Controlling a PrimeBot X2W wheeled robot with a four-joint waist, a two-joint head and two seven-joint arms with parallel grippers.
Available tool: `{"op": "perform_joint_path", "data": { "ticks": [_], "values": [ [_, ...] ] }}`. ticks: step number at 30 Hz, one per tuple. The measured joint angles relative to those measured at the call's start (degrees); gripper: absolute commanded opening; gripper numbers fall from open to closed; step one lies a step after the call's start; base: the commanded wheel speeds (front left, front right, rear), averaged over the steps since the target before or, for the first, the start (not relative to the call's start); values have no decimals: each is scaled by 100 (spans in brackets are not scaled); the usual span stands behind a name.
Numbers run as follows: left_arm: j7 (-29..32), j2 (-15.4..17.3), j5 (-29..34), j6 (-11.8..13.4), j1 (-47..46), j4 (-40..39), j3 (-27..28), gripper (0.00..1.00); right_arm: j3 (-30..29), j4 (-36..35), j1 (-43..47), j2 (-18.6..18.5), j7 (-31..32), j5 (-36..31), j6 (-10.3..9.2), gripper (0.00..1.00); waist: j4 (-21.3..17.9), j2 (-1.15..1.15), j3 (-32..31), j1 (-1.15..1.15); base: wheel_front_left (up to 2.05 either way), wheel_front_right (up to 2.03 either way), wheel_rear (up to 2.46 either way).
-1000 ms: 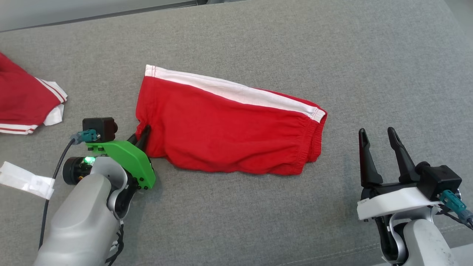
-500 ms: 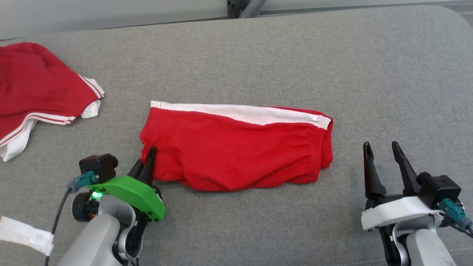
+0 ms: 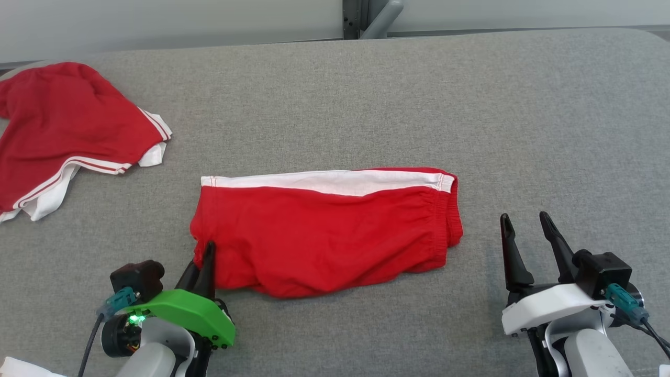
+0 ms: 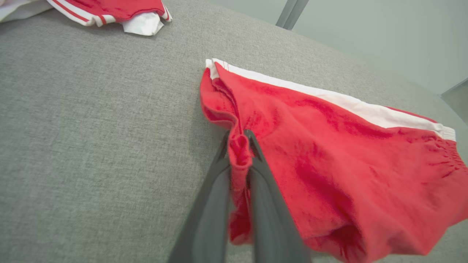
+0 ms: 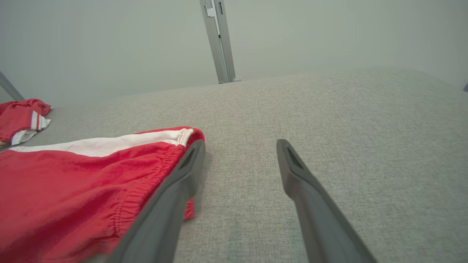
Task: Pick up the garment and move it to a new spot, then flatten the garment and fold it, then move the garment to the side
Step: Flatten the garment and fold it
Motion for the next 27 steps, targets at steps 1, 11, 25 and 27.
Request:
{"op": "perform_joint_path", "data": {
  "ticks": [1, 11, 25, 27],
  "values": [
    [-63, -3, 16, -1, -2, 45, -7, 100, 11, 12, -13, 0, 13, -5, 0, 100, 5, 0, -19, 0, 0, 0, 0],
    [-543, 54, 812, 30, -60, 98, -114, 100, 76, 142, 69, -1, 290, -65, 0, 100, 181, 0, -255, 0, 0, 0, 0],
    [-603, -165, 1519, 40, 467, -609, 539, 100, 474, 936, -259, 3, 379, 298, 0, 100, 668, 0, -355, 0, 0, 0, 0],
    [-604, -231, 1617, -9, 502, -639, 605, 100, 420, 1184, -316, 4, 409, 301, 0, 100, 746, 0, -330, 0, 0, 0, 0]
  ]
}}
